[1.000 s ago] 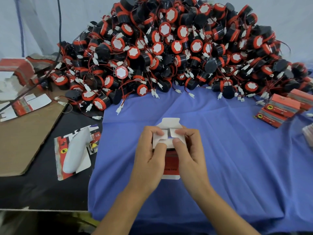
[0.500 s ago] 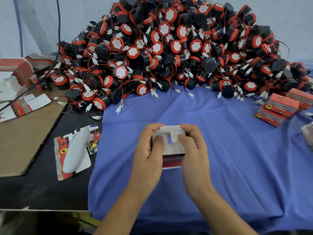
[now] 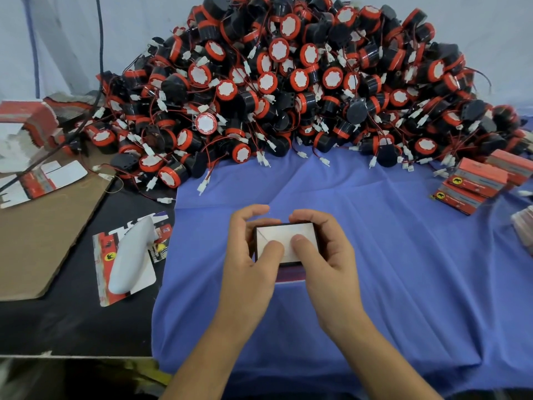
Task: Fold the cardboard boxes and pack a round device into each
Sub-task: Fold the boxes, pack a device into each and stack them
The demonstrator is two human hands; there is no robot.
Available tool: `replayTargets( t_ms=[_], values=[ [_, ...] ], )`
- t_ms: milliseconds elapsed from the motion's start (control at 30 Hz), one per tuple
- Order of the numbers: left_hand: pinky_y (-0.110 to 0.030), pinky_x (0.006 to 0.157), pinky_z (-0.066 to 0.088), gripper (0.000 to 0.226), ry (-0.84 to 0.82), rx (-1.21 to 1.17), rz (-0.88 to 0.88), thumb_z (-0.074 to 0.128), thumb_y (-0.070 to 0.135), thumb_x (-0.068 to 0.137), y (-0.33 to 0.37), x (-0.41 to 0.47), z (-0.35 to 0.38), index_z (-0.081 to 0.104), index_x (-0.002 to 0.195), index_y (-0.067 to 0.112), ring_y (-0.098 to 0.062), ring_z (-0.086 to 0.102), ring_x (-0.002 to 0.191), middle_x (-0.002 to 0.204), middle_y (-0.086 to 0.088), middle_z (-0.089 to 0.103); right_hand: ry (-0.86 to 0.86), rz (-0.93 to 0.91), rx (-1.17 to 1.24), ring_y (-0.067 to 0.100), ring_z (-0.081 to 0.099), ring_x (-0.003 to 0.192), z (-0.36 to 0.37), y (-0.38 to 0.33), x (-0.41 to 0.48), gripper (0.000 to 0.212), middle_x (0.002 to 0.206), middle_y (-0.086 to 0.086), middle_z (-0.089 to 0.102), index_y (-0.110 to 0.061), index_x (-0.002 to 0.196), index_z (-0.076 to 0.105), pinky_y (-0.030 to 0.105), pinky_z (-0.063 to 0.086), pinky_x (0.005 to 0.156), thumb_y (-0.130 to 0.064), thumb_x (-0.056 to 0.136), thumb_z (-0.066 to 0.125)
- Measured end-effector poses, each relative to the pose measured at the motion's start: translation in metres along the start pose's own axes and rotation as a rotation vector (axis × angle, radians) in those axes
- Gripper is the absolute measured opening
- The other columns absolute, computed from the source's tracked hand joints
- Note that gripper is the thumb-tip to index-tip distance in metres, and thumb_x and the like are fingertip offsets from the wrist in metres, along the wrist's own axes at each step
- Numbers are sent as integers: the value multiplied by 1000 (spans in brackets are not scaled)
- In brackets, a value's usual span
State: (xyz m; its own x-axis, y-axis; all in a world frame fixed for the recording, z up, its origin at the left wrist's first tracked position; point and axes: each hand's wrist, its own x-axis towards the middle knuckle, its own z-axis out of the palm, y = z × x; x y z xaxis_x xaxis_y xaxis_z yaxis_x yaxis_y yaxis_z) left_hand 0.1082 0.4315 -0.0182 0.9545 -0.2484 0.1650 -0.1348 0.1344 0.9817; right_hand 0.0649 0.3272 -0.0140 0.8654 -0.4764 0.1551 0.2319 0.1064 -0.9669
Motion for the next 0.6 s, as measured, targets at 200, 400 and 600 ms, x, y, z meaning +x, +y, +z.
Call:
replayTargets(
  t_ms=[200,400,600],
  values=[
    [-34,62,64,48,15,-68,-3,51,-10,92,-1,-4,6,68,109,32,-24,74,95,107,2,71,36,-7,-42,22,75,88,3,2,-3,34,103,3,70,-22,105,69,33,62,56,8,98,54],
    [-30,79,60,43,-13,0,-58,59,18,84,-1,-2,1,63,117,46,-11,68,108,118,17,66,97,-19,-53,15,71,87,2,1,-3,23,95,-1,71,-25,99,70,24,57,64,-8,90,55],
    [-35,93,51,48,-339,-2,-343,71,51,74,9,17,-23,65,121,45,-17,70,96,107,-9,73,155,9,8,6,61,72,-4,-3,5,19,85,-9,69,-27,86,74,19,50,59,-24,86,55]
  ],
)
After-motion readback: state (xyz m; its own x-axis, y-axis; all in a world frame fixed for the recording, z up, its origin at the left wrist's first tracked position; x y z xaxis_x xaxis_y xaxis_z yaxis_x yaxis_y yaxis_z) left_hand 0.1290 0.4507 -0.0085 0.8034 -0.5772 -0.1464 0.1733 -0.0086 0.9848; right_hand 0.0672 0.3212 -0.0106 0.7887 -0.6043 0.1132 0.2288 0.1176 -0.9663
